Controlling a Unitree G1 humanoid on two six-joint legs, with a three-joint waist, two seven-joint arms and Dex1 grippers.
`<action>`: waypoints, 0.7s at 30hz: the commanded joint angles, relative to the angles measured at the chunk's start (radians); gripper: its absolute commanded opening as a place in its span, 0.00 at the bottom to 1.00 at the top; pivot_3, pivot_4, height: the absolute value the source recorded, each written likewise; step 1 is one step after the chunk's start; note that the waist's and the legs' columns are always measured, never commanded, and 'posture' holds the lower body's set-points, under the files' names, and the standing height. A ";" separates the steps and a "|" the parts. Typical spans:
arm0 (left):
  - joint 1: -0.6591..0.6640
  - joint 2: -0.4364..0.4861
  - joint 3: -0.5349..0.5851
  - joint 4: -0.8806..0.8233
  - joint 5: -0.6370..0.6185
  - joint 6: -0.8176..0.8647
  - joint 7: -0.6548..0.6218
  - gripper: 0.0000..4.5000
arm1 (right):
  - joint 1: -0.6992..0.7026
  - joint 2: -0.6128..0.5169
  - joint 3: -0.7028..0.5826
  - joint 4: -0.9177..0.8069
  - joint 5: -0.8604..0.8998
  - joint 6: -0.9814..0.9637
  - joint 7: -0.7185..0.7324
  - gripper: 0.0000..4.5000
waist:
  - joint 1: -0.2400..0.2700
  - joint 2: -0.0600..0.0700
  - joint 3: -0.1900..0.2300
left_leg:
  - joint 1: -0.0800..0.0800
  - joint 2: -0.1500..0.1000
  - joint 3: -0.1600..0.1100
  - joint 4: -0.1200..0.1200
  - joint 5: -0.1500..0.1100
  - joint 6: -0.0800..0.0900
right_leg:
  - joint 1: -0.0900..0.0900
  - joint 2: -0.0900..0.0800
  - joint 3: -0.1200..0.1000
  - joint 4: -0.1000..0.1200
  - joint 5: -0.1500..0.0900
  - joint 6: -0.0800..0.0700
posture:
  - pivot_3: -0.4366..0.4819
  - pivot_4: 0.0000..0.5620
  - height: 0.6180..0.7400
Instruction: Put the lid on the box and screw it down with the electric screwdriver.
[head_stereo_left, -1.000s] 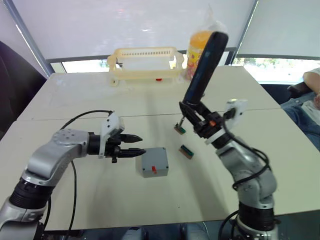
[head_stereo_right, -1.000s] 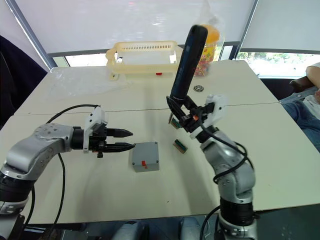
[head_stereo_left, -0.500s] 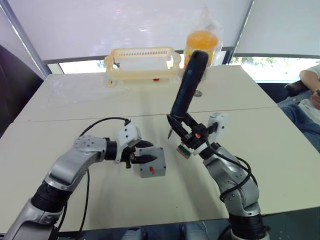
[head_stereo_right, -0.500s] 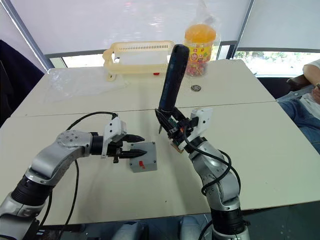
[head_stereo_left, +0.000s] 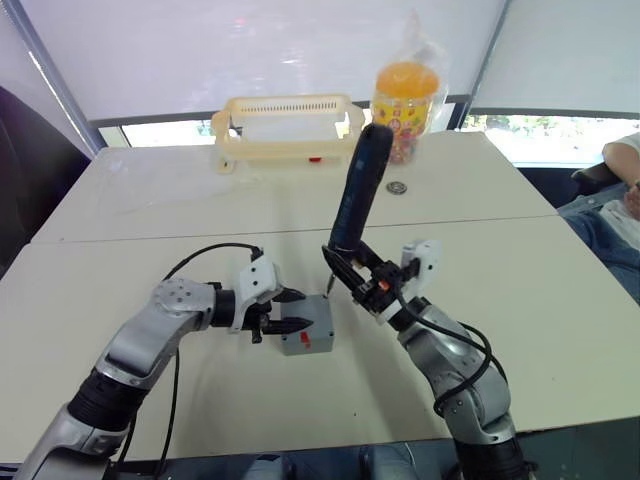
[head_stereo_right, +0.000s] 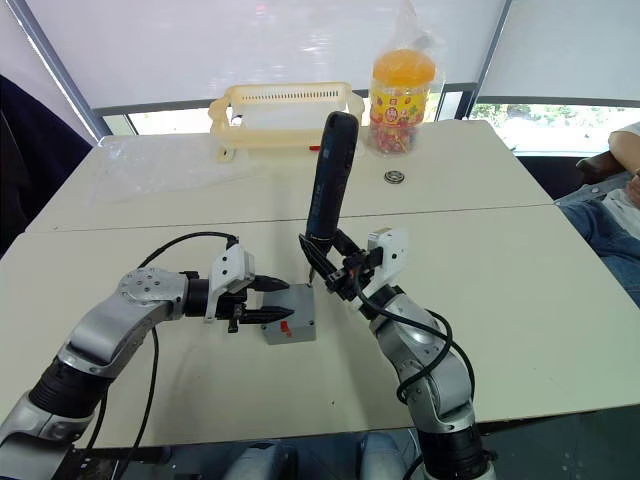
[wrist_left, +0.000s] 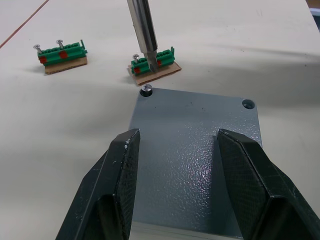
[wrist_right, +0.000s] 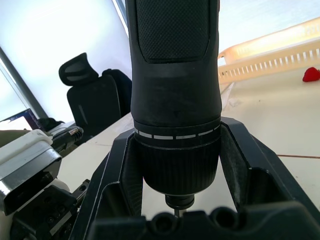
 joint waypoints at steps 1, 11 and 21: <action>0.017 0.001 -0.017 -0.008 0.014 0.007 -0.006 0.55 | -0.008 0.012 0.004 -0.045 0.001 -0.053 0.010 0.39 | 0.000 0.000 0.000 | 0.000 0.000 0.000 0.000 0.000 0.000 | 0.000 0.000 0.000 0.000 0.000 0.000 | 0.48 0.27 1.00; 0.028 0.000 -0.015 -0.035 0.010 0.025 0.000 0.55 | -0.019 0.021 0.011 0.001 -0.022 -0.092 0.014 0.39 | -0.001 0.000 0.000 | 0.001 0.000 0.000 0.000 0.000 0.000 | 0.001 0.000 0.000 0.000 0.000 0.000 | 0.48 0.27 1.00; 0.028 -0.001 -0.015 -0.036 0.010 0.033 0.002 0.55 | -0.035 0.037 0.016 0.036 -0.035 -0.115 0.015 0.39 | -0.001 0.000 0.000 | 0.002 0.000 0.000 0.000 0.000 0.000 | 0.002 0.000 0.000 0.000 0.000 0.000 | 0.48 0.27 1.00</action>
